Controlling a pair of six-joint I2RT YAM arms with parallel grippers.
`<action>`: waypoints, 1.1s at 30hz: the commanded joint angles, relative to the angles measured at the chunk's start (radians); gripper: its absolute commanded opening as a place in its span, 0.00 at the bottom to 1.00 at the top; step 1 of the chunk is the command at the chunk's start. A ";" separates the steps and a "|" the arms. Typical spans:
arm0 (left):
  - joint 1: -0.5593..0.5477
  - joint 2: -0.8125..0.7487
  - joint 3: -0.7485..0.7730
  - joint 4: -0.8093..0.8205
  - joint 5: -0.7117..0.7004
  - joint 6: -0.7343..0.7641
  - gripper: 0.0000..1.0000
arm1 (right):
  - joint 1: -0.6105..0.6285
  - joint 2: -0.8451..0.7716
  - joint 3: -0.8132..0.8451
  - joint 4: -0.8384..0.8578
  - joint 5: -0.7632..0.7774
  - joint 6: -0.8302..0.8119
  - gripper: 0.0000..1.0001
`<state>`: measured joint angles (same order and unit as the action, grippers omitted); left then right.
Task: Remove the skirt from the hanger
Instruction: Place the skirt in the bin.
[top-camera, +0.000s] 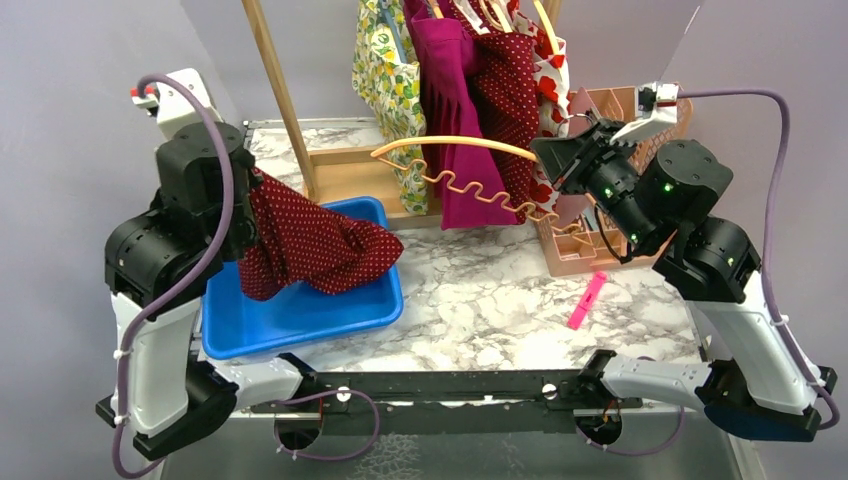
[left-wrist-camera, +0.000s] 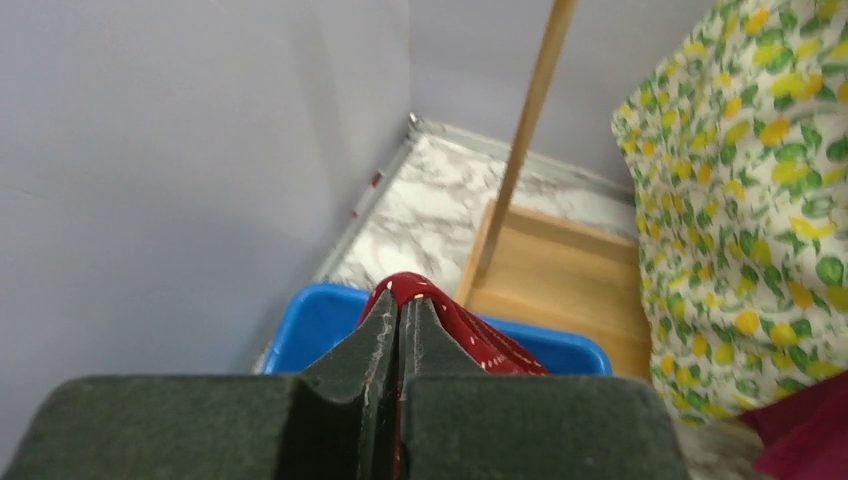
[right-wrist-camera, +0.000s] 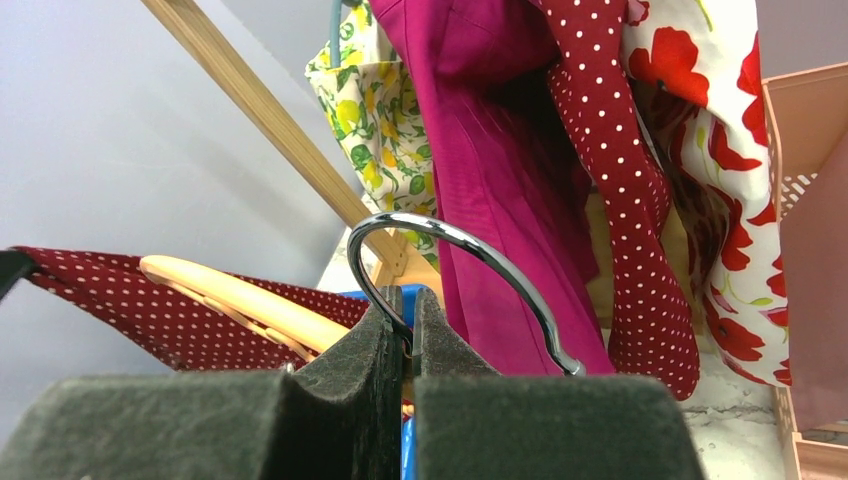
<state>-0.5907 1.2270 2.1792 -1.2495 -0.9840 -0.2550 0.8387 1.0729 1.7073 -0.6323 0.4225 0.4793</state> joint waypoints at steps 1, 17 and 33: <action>0.000 0.015 -0.199 0.002 0.185 -0.199 0.00 | 0.002 -0.020 -0.008 0.013 -0.028 0.028 0.01; 0.339 -0.145 -1.022 0.405 0.980 -0.458 0.00 | 0.002 -0.084 -0.054 -0.038 -0.050 0.082 0.01; 0.492 -0.201 -1.442 0.561 1.015 -0.651 0.00 | 0.002 -0.065 -0.077 -0.040 -0.134 0.066 0.01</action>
<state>-0.1127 1.0229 0.7712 -0.7509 -0.0059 -0.8707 0.8387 1.0008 1.6390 -0.6949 0.3473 0.5488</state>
